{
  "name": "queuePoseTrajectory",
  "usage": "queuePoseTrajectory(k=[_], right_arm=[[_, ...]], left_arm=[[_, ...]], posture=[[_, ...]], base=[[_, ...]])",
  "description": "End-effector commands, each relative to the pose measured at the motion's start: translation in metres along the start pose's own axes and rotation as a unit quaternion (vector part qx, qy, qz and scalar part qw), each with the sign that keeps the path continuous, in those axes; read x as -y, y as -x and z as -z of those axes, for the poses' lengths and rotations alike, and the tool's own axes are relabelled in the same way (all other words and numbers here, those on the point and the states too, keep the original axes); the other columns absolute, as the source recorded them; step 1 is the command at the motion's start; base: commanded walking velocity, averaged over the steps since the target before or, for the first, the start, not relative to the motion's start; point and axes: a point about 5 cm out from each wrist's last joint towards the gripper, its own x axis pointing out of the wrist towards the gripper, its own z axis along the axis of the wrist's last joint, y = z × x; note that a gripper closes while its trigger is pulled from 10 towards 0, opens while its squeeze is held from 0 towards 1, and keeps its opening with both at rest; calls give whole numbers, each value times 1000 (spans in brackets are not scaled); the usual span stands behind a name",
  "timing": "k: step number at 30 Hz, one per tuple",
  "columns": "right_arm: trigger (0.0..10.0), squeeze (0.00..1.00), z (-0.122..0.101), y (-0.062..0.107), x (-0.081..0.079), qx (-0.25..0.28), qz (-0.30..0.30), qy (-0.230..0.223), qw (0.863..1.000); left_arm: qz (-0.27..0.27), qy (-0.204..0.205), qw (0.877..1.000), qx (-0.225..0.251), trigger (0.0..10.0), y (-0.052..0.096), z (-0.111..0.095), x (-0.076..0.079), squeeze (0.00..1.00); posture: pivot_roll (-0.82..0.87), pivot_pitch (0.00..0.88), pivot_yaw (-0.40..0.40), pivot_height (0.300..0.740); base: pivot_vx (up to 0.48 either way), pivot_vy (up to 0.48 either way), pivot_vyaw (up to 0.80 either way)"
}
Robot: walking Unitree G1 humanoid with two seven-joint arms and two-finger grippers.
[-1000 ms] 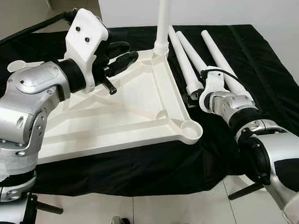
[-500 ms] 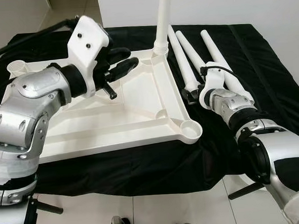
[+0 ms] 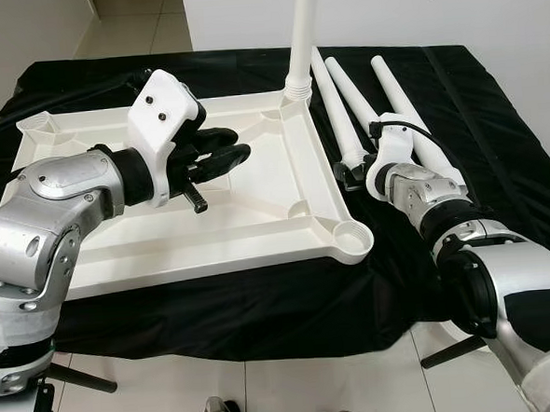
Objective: Building children table
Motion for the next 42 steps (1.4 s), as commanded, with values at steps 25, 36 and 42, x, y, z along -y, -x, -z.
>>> queuePoseTrajectory(k=[25,36,42], right_arm=[[10000,0,-53,22,-26,295,-17,-50,954],[10000,0,-53,54,-35,397,41,22,917],[10000,0,-75,84,-39,494,108,81,859]], left_arm=[[-168,42,985,19,10000,0,0,-34,0],[-202,61,977,40,10000,-6,-6,-46,0],[-204,76,974,60,10000,-7,-12,-50,0]], posture=[[35,140,29,740],[24,134,36,740],[19,133,45,740]], base=[[0,0,0],[0,0,0],[0,0,0]])
